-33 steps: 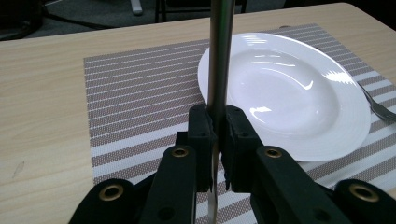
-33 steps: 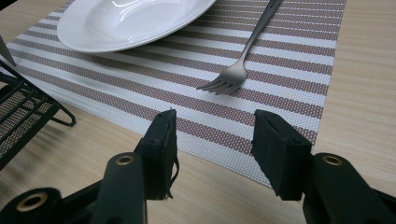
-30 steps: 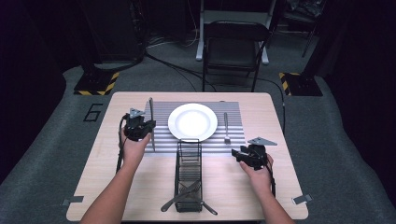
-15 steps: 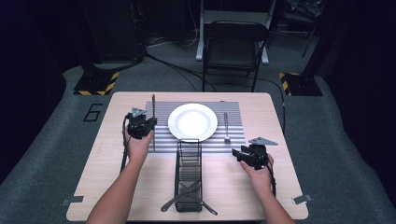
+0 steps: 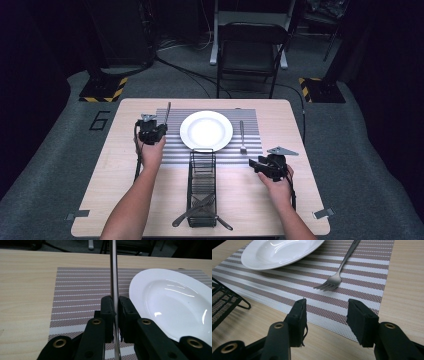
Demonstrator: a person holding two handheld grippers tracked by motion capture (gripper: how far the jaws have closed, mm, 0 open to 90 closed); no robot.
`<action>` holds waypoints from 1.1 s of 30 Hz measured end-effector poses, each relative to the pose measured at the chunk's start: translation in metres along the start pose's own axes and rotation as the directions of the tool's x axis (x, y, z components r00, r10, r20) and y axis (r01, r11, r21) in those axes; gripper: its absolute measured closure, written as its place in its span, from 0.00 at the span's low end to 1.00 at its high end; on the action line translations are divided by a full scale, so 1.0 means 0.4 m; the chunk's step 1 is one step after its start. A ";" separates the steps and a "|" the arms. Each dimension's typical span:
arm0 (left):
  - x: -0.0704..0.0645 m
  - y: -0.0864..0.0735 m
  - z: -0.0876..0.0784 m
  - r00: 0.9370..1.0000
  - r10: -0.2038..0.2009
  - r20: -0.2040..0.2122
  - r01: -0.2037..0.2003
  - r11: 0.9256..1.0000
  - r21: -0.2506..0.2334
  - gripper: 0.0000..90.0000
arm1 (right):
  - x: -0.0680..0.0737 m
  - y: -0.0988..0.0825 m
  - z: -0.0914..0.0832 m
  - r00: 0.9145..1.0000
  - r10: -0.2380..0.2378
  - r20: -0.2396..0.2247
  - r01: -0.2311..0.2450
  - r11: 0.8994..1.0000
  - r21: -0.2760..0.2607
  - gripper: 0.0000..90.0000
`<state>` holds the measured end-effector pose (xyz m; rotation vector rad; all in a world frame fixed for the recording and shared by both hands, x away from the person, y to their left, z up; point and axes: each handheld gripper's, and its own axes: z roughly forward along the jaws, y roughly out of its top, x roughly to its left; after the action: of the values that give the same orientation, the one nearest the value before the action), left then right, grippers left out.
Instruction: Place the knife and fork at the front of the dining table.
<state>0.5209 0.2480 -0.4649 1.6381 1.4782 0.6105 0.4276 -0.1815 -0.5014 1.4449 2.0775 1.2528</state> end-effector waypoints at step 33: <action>-0.025 -0.004 0.101 0.989 -0.096 -0.115 0.106 0.991 0.084 0.92 | -0.003 0.003 -0.008 1.000 0.027 -0.012 -0.027 0.999 -0.020 0.56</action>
<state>0.5504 0.2281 -0.4865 1.6080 1.6814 0.5937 0.4266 -0.1842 -0.4987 1.4647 2.0541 1.2916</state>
